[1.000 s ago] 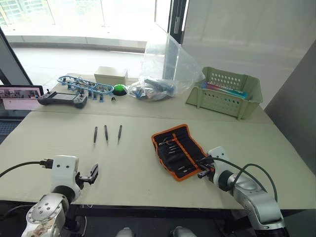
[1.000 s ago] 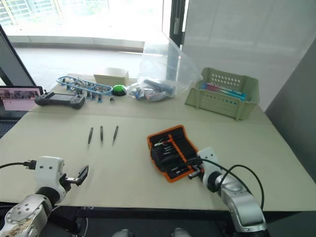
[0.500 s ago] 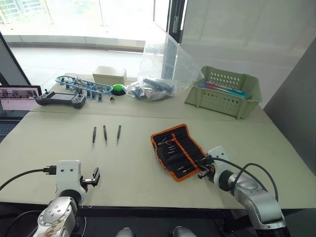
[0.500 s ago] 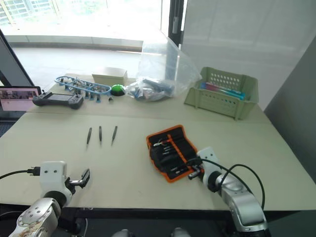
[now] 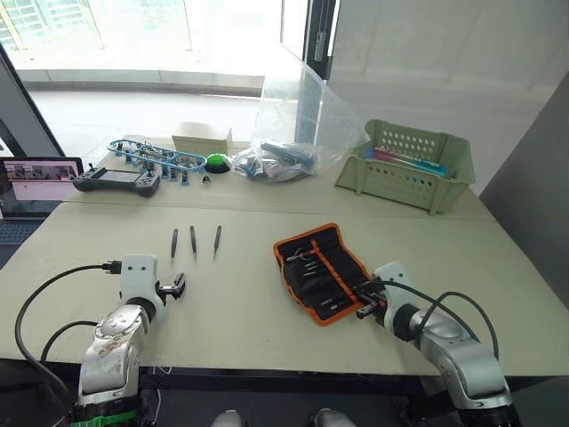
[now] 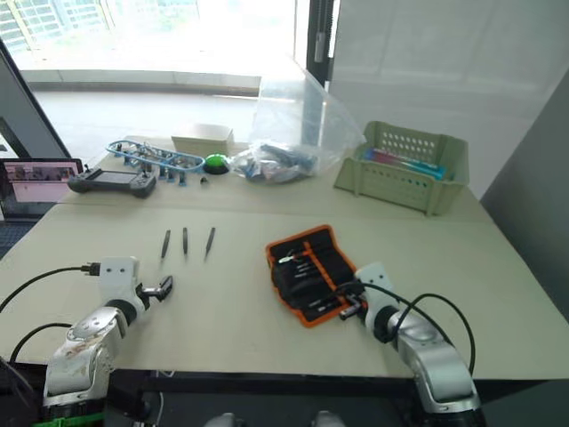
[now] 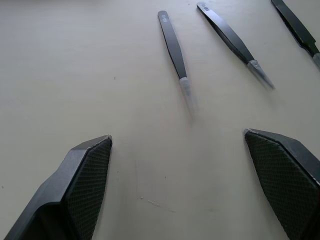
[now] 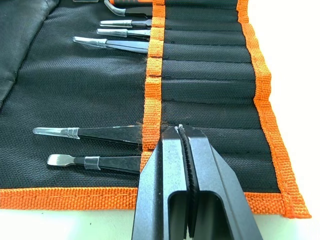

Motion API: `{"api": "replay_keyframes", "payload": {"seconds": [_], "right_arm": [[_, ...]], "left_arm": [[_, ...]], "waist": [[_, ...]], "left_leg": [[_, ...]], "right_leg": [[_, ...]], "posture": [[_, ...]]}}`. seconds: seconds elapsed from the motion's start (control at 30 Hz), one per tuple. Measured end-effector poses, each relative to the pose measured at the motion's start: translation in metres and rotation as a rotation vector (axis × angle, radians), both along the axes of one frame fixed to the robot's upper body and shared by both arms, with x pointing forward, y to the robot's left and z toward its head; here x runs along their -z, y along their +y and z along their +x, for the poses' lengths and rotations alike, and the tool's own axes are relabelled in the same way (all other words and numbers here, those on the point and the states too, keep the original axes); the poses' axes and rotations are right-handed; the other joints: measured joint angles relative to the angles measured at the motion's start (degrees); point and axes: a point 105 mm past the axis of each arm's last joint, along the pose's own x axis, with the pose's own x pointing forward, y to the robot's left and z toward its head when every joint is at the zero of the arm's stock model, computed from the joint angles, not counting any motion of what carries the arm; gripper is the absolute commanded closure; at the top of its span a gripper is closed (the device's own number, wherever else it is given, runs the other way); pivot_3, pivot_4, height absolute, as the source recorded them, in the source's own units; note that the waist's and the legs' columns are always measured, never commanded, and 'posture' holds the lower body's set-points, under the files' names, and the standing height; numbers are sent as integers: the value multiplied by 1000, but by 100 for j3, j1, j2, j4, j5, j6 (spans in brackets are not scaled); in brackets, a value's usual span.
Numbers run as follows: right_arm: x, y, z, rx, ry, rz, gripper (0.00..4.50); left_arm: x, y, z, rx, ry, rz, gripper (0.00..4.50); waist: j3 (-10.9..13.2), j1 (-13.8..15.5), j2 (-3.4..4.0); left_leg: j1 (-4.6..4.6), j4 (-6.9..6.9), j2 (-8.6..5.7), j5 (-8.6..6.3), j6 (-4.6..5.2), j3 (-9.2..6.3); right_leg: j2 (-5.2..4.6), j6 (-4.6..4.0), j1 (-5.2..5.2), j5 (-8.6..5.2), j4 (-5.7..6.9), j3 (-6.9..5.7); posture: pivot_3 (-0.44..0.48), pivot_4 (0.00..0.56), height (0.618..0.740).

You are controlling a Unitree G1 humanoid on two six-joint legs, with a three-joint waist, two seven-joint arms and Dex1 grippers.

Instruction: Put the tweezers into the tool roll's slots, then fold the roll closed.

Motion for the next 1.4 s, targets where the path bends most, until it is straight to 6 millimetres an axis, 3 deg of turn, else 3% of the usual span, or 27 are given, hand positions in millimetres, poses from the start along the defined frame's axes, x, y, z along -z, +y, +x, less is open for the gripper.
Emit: {"api": "replay_keyframes", "payload": {"seconds": [0.3,0.4,0.77,1.0,1.2,1.3,1.4], "right_arm": [[-1,0,2,9,-6,2,4500],[-1,1,2,7,-7,2,4500],[-2,2,1,4,-10,4,4500],[-1,3,1,2,-6,4,4500],[-4,4,1,-5,-16,8,4500],[-5,3,2,-1,-21,8,4500],[-7,1,2,6,-27,3,4500]], "left_arm": [[1,-3,43,0,-10,-12,31],[1,-4,47,-2,-8,-17,814],[3,-7,52,-19,-15,-18,4431],[-3,0,54,-62,-39,-21,4471],[-14,14,46,-76,-88,63,4471],[-37,10,45,-19,-164,147,4471],[-83,-29,47,236,-277,247,4471]], "waist": [[-4,8,30],[-6,4,32],[-12,-11,44],[-6,-17,45],[22,-54,-1],[20,-33,-29],[19,14,-47]], "left_leg": [[14,-4,-9,-1,-2,-4],[15,-5,-8,-1,-2,-4],[18,-8,-9,-1,-2,-4],[15,-11,-8,-1,-2,-5],[-25,-16,-3,1,0,-4],[-76,-11,-2,3,2,0],[-120,-11,-5,17,23,0]], "right_leg": [[0,1,17,0,0,-8],[1,2,20,1,1,-10],[3,3,19,1,0,-9],[4,3,12,1,-1,-9],[8,3,0,3,1,-11],[7,18,-45,19,1,-11],[6,5,-79,48,0,-11]], "posture": [[0,150,740],[0,150,740],[0,150,740],[0,150,740],[0,150,740],[0,150,740],[0,150,740]]}}
